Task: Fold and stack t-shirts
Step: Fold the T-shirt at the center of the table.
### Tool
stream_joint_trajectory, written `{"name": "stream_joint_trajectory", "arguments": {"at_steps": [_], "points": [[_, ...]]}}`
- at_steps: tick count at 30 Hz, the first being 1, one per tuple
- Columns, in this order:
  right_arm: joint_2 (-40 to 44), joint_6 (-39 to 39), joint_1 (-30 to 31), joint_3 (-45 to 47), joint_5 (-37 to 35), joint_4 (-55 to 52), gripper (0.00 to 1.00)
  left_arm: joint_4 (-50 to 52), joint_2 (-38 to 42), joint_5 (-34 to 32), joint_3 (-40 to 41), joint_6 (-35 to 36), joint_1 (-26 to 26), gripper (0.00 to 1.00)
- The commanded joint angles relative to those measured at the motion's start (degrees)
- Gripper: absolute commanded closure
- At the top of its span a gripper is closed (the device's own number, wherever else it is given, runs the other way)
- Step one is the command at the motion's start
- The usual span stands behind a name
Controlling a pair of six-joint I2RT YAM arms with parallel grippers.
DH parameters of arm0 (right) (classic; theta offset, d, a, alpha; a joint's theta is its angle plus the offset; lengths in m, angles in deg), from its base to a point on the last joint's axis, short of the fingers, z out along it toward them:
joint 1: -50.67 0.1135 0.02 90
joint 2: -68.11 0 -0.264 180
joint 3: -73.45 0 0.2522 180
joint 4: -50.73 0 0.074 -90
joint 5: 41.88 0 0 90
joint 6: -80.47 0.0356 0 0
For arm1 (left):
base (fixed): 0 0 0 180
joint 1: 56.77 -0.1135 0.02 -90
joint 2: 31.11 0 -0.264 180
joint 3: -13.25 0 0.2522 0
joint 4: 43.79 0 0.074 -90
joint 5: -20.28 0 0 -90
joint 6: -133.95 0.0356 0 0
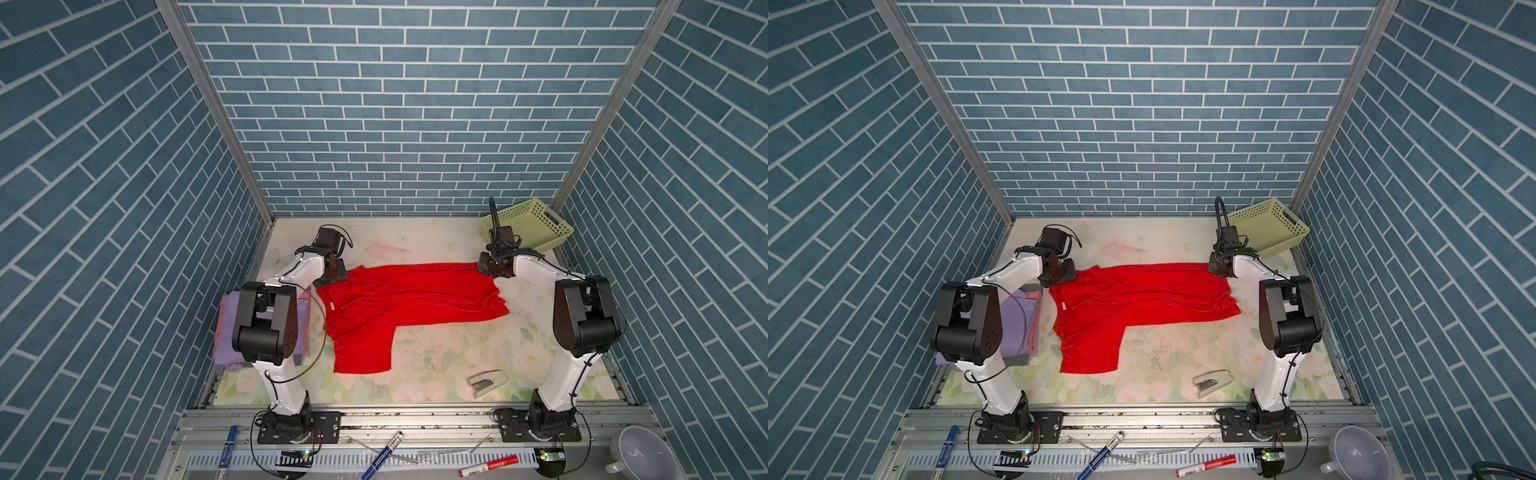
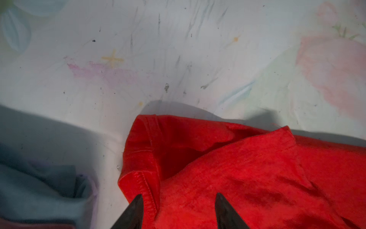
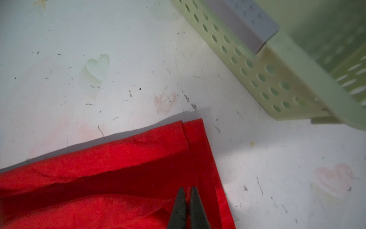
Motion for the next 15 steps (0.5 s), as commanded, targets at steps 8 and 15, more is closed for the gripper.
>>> {"name": "stream_joint_trajectory", "arguments": {"at_steps": [8, 15], "points": [[-1.65, 1.26, 0.17, -5.3, 0.34, -0.1, 1.0, -0.72, -0.9, 2.96, 3.72, -2.3, -0.46, 0.56], [-1.52, 1.17, 0.16, -5.03, 0.49, -0.06, 1.0, -3.36, 0.2, 3.3, 4.52, -1.15, -0.45, 0.97]]}}
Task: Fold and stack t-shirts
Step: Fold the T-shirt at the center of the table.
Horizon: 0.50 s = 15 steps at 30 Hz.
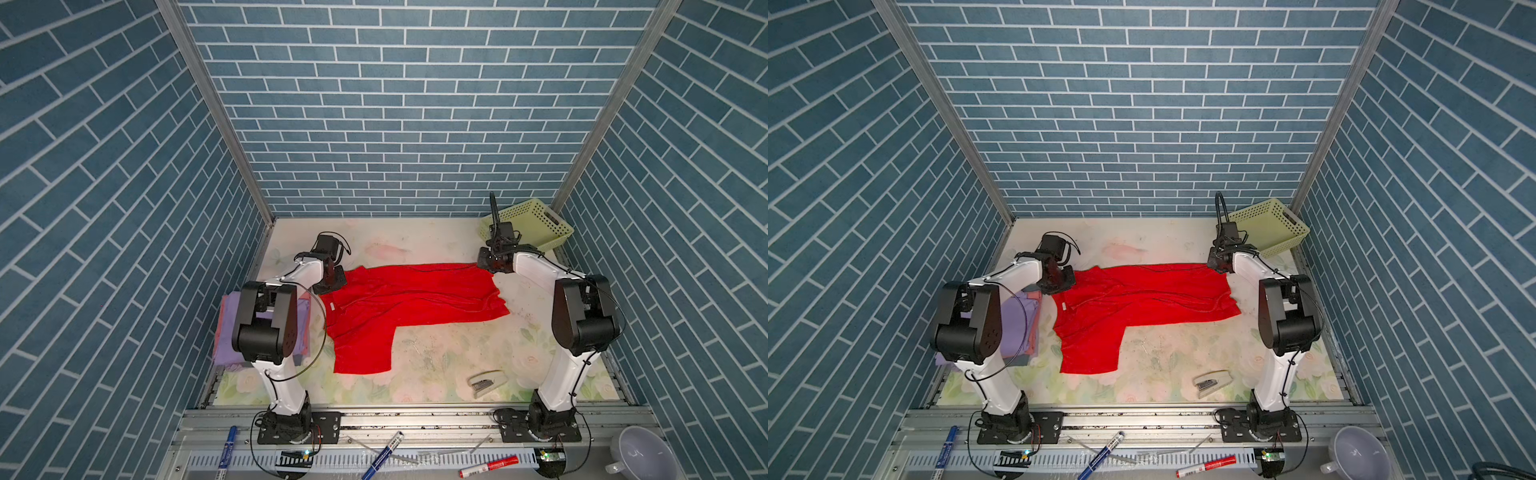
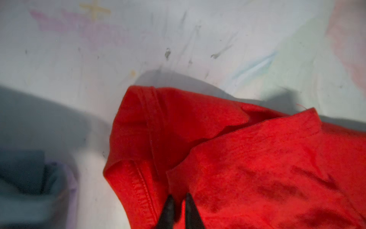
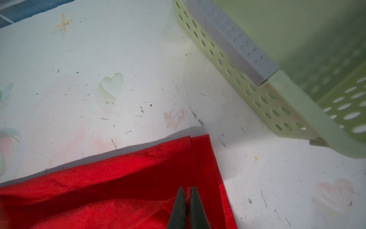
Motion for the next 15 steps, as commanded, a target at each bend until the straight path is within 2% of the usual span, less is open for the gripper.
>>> {"name": "stream_joint_trajectory", "arguments": {"at_steps": [1, 6, 11, 12, 15], "points": [[-0.54, 1.18, 0.16, -1.98, 0.21, -0.29, 1.0, -1.62, 1.56, -0.06, 1.47, 1.04, -0.04, 1.0], [-0.12, 1.17, 0.15, -1.1, 0.28, -0.04, 1.0, 2.07, 8.02, -0.8, 0.99, 3.94, 1.36, 1.0], [0.08, 1.08, 0.15, -0.25, 0.11, -0.5, 1.0, 13.96, 11.27, -1.98, -3.37, 11.83, 10.23, 1.0], [0.08, 0.85, 0.16, -0.2, 0.12, -0.73, 1.0, 16.26, 11.56, -0.08, -3.84, 13.71, 12.62, 1.0], [-0.03, -0.18, 0.2, -0.46, -0.26, -1.89, 1.0, 22.81, 11.02, 11.4, -4.9, 17.65, 17.28, 0.8]]}}
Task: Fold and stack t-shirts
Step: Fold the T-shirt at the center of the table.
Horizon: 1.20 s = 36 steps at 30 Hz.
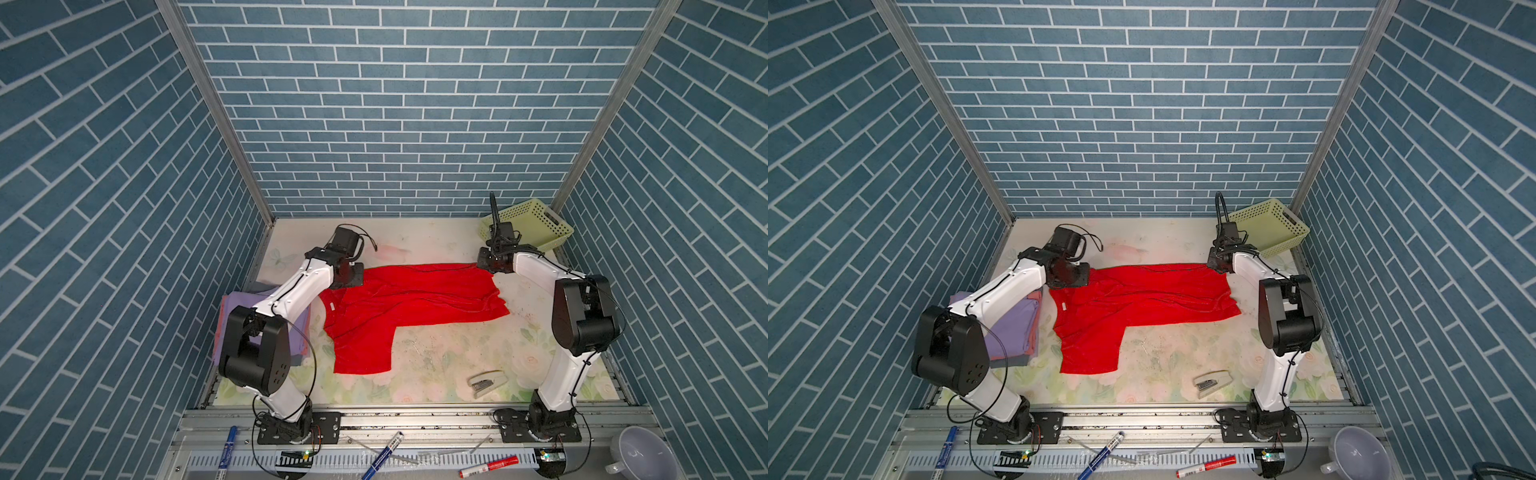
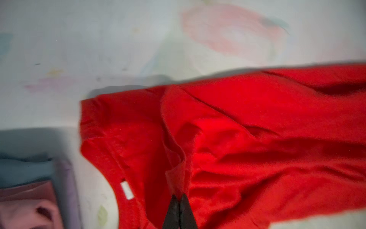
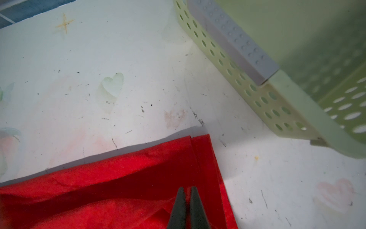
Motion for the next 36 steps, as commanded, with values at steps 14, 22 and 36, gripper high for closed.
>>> {"name": "stream_joint_trajectory", "arguments": {"at_steps": [14, 22, 36], "points": [[1.28, -0.1, 0.15, 0.59, -0.58, -2.06, 1.0, 8.36, -7.92, 4.21, -2.59, 5.33, 3.88, 0.47], [0.82, 1.06, 0.15, 0.82, -0.25, -1.12, 1.0, 7.7, -11.83, -0.24, -2.59, 6.39, 7.42, 0.52], [1.05, 1.43, 0.2, 1.48, 0.54, -0.36, 1.0, 3.81, -18.05, -4.85, -0.73, 4.7, 8.63, 0.57]]}}
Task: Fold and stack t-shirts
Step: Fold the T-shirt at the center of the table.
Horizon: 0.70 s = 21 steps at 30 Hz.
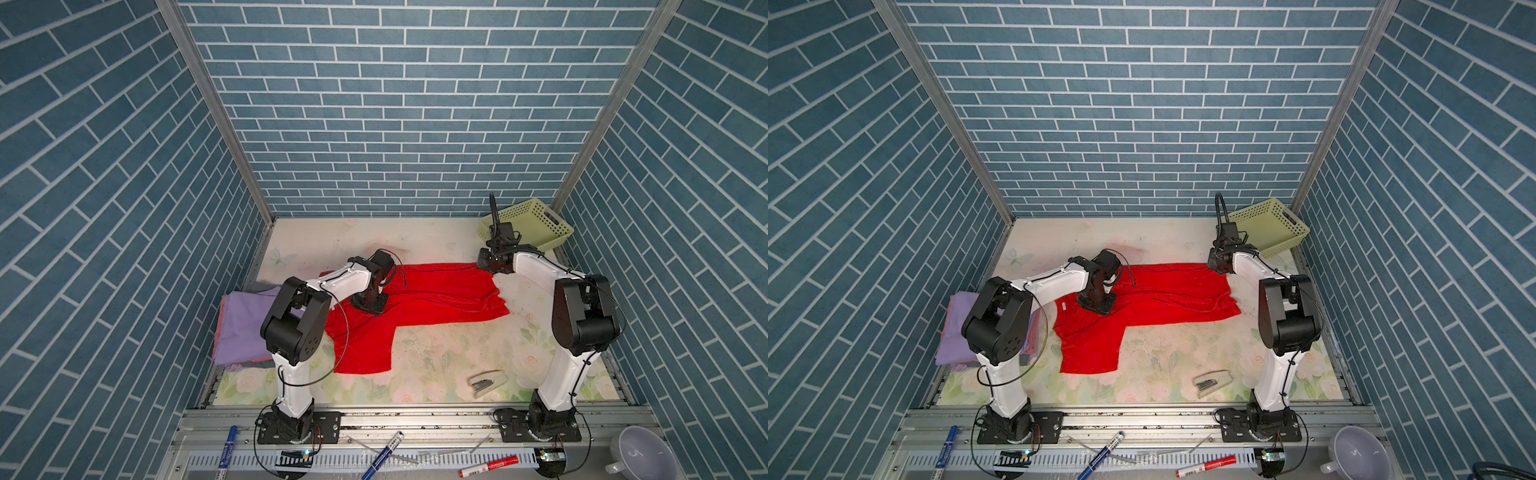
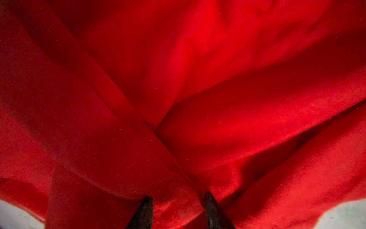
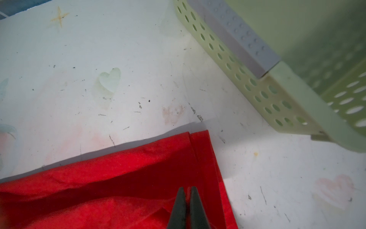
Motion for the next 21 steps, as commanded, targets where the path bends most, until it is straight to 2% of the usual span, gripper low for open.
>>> {"name": "stream_joint_trajectory", "arguments": {"at_steps": [1, 6, 11, 17, 21], "points": [[1.02, 1.41, 0.24, 1.34, 0.41, 0.39, 1.0, -0.53, -1.65, -2.0, 0.01, -0.52, 0.35, 0.58], [0.76, 1.41, 0.19, 1.17, 0.4, 0.54, 1.0, -0.27, -3.49, -3.13, 0.15, -1.72, 0.76, 0.59], [0.58, 1.41, 0.21, 1.27, 0.52, 0.69, 1.0, 0.21, -2.57, -5.46, 1.22, -3.91, 0.72, 0.72], [-0.02, 0.64, 0.23, 0.61, 0.92, 0.37, 1.0, 0.4, -0.35, -3.74, 1.53, -5.95, -0.66, 0.79], [-0.38, 0.16, 0.23, 0.03, 1.13, 0.1, 1.0, 0.41, 0.82, -2.53, 1.44, -6.89, -1.6, 0.8]]}}
